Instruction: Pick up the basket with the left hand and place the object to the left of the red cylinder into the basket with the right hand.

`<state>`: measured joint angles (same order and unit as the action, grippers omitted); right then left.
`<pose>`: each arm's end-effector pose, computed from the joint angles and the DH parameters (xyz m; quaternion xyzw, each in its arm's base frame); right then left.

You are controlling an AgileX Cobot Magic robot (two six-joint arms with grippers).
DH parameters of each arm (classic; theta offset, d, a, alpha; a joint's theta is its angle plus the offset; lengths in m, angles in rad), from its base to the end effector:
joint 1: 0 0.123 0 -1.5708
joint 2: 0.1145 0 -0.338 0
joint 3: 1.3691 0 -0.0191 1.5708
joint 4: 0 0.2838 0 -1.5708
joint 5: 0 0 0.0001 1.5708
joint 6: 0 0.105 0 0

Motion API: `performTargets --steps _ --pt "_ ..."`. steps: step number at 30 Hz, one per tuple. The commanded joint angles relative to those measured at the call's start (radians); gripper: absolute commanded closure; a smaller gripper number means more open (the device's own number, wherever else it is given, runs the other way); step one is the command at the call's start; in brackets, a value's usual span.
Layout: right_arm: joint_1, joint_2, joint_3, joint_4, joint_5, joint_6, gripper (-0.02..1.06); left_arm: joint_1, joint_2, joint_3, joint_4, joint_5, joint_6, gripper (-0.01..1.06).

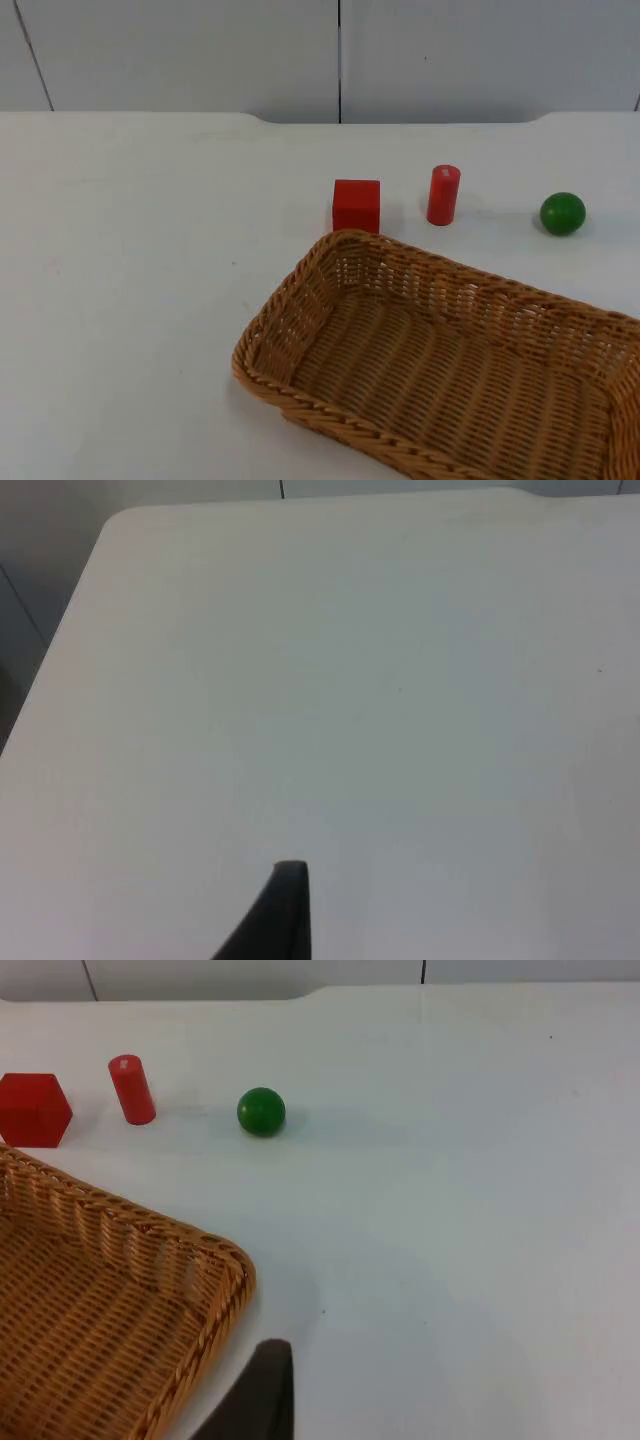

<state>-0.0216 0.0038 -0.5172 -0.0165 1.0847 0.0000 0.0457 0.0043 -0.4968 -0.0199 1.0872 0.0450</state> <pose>-0.0194 -0.0011 0.2901 0.0097 0.8559 -0.0138 0.5169 -0.0168 -0.0026 0.2834 0.0002 0.8619 0.0131 0.5069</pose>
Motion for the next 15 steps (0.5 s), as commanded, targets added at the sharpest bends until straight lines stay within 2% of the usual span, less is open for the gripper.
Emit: performTargets --steps 1,8,15 --pt "-0.004 -0.004 -0.006 0.001 -0.019 -0.012 -0.01 0.002 -0.004 0.002 0.002 -0.014 -0.008 0.0" --pt "-0.004 0.085 -0.075 0.001 -0.062 -0.016 -0.01 0.002 0.099 -0.047 -0.036 -0.074 -0.01 0.0" --pt "-0.004 0.376 -0.177 0.001 -0.142 -0.016 -0.01 0.002 0.399 -0.119 -0.129 -0.187 -0.01 0.0"
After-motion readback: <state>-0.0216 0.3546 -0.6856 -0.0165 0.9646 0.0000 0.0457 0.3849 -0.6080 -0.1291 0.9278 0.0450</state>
